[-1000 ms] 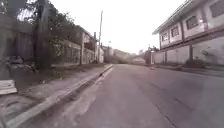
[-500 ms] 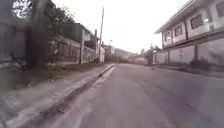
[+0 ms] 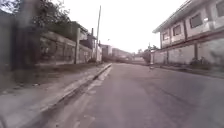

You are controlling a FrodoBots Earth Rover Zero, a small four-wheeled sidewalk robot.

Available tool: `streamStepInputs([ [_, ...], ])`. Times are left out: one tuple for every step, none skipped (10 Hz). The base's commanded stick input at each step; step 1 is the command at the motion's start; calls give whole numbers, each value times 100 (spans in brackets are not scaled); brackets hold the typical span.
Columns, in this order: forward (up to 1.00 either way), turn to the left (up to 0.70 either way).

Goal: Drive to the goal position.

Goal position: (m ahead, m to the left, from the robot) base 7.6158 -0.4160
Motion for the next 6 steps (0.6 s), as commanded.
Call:
streamStepInputs([
  [100, 0],
  [100, 0],
  [100, 0],
  [100, 0],
  [100, 0],
  [100, 0],
])
